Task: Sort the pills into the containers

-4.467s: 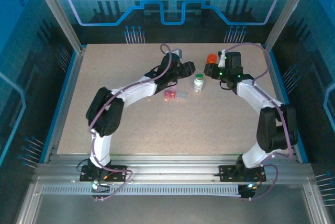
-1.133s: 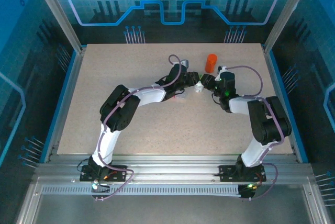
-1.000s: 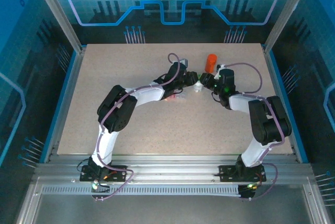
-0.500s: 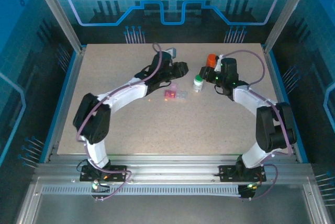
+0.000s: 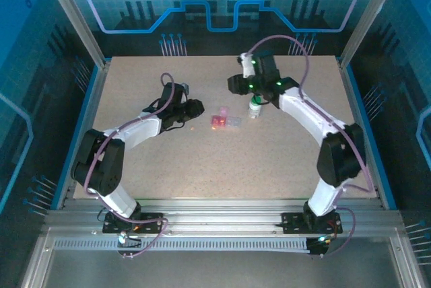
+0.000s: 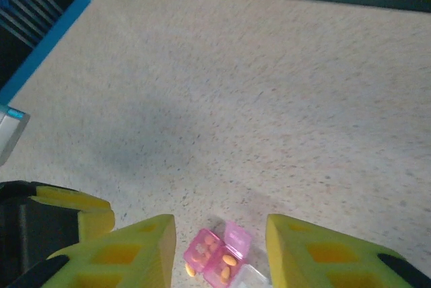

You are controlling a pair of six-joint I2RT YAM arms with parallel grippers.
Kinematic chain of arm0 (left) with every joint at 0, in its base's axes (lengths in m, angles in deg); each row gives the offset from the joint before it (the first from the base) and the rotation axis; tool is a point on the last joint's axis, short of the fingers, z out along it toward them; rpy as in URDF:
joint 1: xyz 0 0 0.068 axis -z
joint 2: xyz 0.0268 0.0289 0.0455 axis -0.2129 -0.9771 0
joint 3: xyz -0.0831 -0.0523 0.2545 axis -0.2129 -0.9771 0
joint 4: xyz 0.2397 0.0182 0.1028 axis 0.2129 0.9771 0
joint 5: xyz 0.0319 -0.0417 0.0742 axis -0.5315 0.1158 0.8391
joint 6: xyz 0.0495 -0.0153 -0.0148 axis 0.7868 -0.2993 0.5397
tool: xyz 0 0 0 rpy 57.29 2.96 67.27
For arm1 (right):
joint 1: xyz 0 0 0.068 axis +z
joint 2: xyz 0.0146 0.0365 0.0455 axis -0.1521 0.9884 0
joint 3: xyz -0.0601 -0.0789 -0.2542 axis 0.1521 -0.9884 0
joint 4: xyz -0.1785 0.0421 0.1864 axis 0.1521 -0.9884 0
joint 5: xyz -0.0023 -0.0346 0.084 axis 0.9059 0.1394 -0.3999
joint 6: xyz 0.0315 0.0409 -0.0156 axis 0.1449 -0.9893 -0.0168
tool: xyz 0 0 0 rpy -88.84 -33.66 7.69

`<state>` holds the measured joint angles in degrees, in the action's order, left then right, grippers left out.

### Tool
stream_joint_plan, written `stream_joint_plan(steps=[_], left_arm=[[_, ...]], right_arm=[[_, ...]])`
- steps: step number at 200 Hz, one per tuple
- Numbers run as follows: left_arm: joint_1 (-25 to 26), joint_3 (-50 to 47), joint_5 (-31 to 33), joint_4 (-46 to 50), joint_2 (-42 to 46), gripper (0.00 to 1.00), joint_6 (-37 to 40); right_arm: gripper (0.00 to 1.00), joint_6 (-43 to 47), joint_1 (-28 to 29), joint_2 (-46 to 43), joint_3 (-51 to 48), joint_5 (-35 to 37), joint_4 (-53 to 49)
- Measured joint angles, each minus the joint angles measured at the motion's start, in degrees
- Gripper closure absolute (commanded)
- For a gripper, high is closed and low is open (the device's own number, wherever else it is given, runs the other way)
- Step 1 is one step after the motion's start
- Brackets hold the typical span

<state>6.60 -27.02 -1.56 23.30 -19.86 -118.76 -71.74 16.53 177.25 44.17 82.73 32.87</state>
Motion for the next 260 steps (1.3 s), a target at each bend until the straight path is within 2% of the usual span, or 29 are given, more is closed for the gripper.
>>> stream_joint_plan(steps=[41,83,260], left_arm=[[-0.9,-0.3,-4.5,0.0,-2.2,0.67,0.6],[-0.9,-0.9,-6.2,-0.1,-3.3,0.68,1.1],[-0.9,-1.7,-8.7,-1.1,-7.0,0.68,1.0]], right_arm=[[0.59,1.1,0.5,13.0,10.1,0.2,-8.9],[0.59,1.1,0.6,19.9,16.9,-1.4,-14.9],[0.57,3.6,0.7,28.0,25.7,-10.6,-21.9]])
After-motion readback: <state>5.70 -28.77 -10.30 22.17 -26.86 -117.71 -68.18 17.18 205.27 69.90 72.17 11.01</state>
